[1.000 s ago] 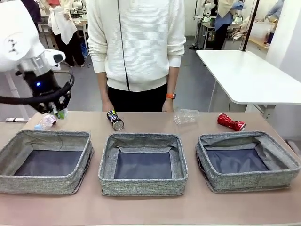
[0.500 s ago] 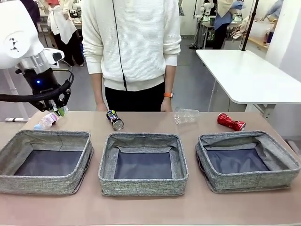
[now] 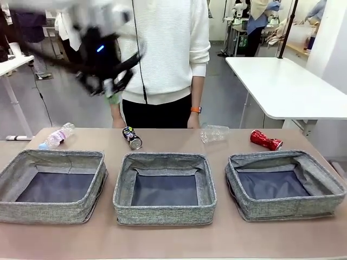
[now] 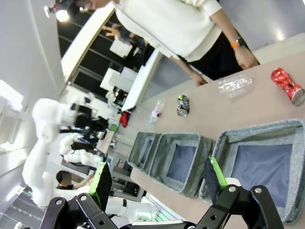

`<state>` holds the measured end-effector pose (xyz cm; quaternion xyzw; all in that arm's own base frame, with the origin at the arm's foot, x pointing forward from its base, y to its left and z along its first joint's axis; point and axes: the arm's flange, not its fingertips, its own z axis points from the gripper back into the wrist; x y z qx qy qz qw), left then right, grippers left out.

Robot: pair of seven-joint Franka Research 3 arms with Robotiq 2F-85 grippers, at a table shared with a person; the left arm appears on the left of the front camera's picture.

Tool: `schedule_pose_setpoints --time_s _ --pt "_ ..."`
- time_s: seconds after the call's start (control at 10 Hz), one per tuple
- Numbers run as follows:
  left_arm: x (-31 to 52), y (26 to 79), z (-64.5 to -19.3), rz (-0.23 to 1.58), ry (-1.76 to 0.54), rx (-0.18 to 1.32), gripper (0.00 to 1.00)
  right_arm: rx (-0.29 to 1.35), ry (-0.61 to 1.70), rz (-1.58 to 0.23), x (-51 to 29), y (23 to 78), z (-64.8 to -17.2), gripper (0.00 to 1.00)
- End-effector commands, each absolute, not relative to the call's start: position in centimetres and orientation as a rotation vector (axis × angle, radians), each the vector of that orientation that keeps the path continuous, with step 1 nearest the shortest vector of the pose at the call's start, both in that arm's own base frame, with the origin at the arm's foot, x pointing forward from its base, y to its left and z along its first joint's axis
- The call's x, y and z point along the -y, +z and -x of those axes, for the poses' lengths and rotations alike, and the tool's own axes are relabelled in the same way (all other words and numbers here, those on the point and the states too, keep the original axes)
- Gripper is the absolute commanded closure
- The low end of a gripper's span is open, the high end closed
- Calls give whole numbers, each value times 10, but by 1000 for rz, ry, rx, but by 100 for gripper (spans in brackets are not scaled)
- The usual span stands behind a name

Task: Sort the waste into the appropriate baskets.
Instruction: Pick up the waste item pointed out by the person.

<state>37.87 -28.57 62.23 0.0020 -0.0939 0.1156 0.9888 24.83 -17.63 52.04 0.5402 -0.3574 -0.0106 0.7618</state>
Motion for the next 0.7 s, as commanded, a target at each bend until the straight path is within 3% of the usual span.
schedule_pose_setpoints --time_s 0.0,0.1,0.3,0.6 --pt "364 670 -421 -73 -49 196 91 804 -4 -1181 177 523 -251 0" --pt "388 689 -424 26 -228 174 91 804 -4 -1181 177 523 -251 0" --pt "414 709 -434 26 -224 221 91 804 -4 -1181 177 523 -251 0" --pt "411 703 -437 19 -166 162 91 804 -4 -1181 177 523 -251 0"
